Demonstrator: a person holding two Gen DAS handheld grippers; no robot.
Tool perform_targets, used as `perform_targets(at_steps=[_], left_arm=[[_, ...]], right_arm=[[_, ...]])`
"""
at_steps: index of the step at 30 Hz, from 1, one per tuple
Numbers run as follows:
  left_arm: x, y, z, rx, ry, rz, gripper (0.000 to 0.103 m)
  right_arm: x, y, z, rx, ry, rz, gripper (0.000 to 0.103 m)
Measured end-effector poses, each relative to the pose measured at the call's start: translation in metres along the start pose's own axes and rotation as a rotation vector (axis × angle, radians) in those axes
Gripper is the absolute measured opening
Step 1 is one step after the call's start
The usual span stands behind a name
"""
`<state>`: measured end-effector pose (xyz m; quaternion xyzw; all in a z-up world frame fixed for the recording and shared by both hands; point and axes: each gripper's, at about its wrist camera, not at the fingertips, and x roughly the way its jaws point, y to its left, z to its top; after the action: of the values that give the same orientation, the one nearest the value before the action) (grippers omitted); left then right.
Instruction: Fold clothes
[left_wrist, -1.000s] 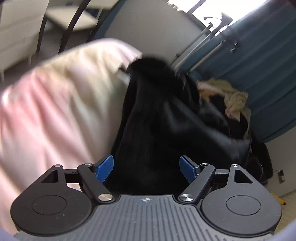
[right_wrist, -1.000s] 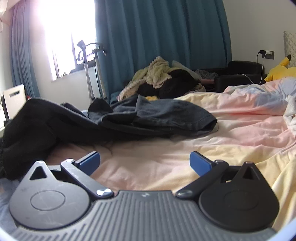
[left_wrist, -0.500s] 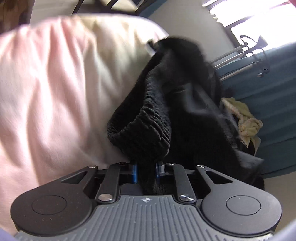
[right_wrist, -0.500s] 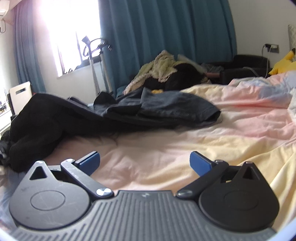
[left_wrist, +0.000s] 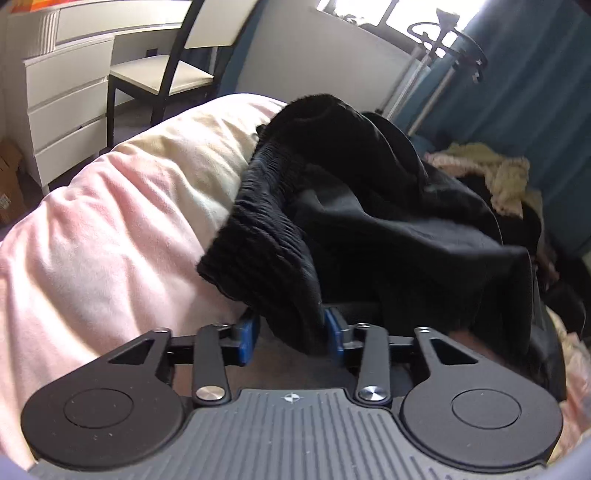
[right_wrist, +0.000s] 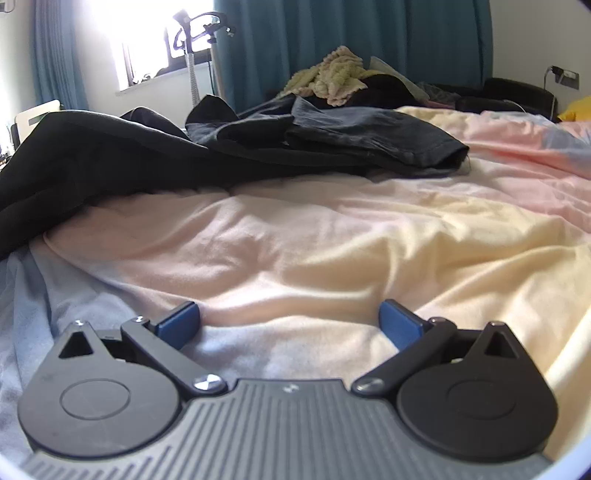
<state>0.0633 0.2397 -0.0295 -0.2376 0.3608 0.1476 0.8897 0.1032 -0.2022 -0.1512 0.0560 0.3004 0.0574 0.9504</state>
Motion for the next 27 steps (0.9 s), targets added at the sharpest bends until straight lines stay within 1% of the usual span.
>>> perform_targets(at_steps=[2, 4, 6, 8, 9, 11, 14, 17, 19, 22, 25, 27], left_arm=[[-0.016, -0.011, -0.007, 0.089, -0.045, -0.006, 0.069], [-0.035, -0.027, -0.013, 0.178, -0.088, -0.005, 0.078], [-0.052, -0.043, -0.021, 0.24, -0.131, -0.03, 0.08], [-0.07, -0.062, -0.03, 0.279, -0.161, -0.061, 0.087], [-0.078, -0.069, -0.036, 0.29, -0.173, -0.079, 0.087], [-0.093, -0.079, -0.051, 0.302, -0.203, -0.14, 0.089], [-0.108, -0.086, -0.077, 0.32, -0.236, -0.236, 0.09], [-0.109, -0.09, -0.093, 0.359, -0.224, -0.261, 0.09], [-0.11, -0.087, -0.099, 0.362, -0.216, -0.275, 0.09], [-0.106, -0.084, -0.1, 0.335, -0.185, -0.281, 0.09], [-0.093, -0.088, -0.099, 0.376, -0.136, -0.297, 0.09], [-0.083, -0.091, -0.1, 0.399, -0.105, -0.29, 0.09]], right_arm=[[-0.002, 0.004, -0.002, -0.033, 0.001, -0.018, 0.103], [-0.003, 0.007, -0.006, -0.075, -0.007, -0.031, 0.103], [-0.003, 0.006, -0.009, -0.071, -0.021, -0.026, 0.103], [-0.003, 0.002, -0.01, -0.055, -0.03, -0.014, 0.103], [-0.003, 0.0, -0.009, -0.04, -0.027, -0.004, 0.103], [-0.002, -0.004, -0.007, -0.021, -0.024, 0.01, 0.103], [-0.002, -0.003, -0.007, -0.023, -0.02, 0.008, 0.103], [-0.002, -0.002, -0.006, -0.026, -0.017, 0.005, 0.103], [-0.002, -0.002, -0.006, -0.022, -0.017, 0.007, 0.103], [-0.002, -0.002, -0.006, -0.023, -0.017, 0.006, 0.103], [-0.002, -0.002, -0.007, -0.023, -0.02, 0.007, 0.103], [-0.003, -0.002, -0.007, -0.023, -0.022, 0.007, 0.103]])
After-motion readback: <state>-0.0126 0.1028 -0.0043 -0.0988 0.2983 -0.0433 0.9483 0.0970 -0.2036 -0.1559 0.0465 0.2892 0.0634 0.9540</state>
